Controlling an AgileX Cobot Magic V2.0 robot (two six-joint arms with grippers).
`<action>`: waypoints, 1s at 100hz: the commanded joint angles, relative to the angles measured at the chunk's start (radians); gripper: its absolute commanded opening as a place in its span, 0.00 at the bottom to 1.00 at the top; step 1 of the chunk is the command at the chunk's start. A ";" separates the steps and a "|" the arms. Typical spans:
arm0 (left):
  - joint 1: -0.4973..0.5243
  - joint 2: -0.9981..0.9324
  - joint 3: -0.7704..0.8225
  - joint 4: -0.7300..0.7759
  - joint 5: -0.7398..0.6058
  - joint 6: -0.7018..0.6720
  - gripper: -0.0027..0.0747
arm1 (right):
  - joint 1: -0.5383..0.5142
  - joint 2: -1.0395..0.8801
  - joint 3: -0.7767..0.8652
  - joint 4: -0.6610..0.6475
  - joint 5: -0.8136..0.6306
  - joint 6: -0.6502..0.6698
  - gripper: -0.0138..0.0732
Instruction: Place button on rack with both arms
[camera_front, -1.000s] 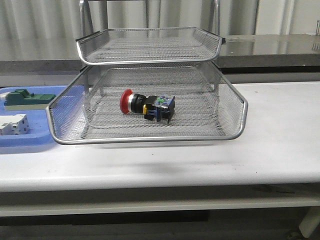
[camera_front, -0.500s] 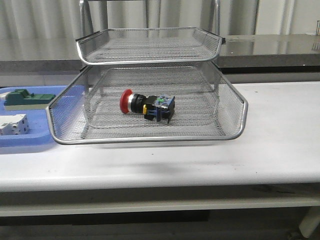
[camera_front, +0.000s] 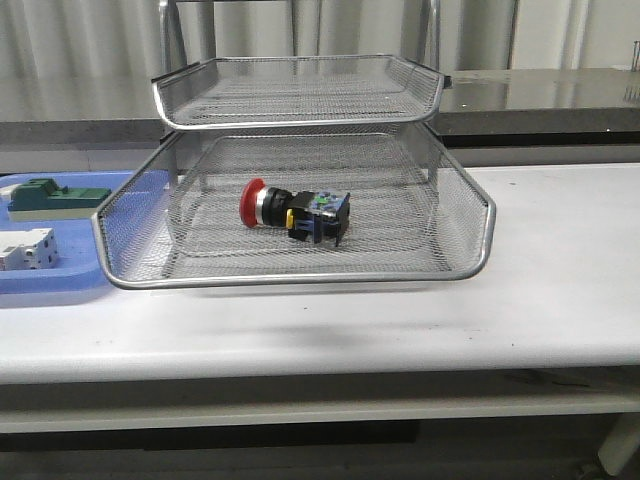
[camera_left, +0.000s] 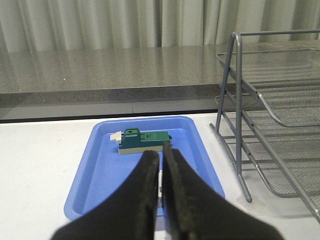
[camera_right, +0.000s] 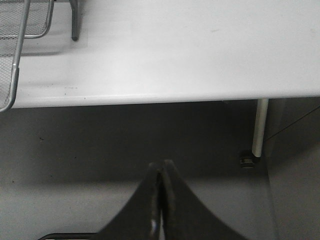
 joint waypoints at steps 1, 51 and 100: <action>0.002 0.006 -0.028 -0.009 -0.070 -0.010 0.04 | 0.002 0.000 -0.033 -0.021 -0.049 0.000 0.08; 0.002 0.006 -0.028 -0.009 -0.070 -0.010 0.04 | 0.003 0.057 -0.033 0.191 -0.155 -0.045 0.08; 0.002 0.006 -0.028 -0.009 -0.070 -0.010 0.04 | 0.124 0.464 -0.033 0.532 -0.284 -0.331 0.08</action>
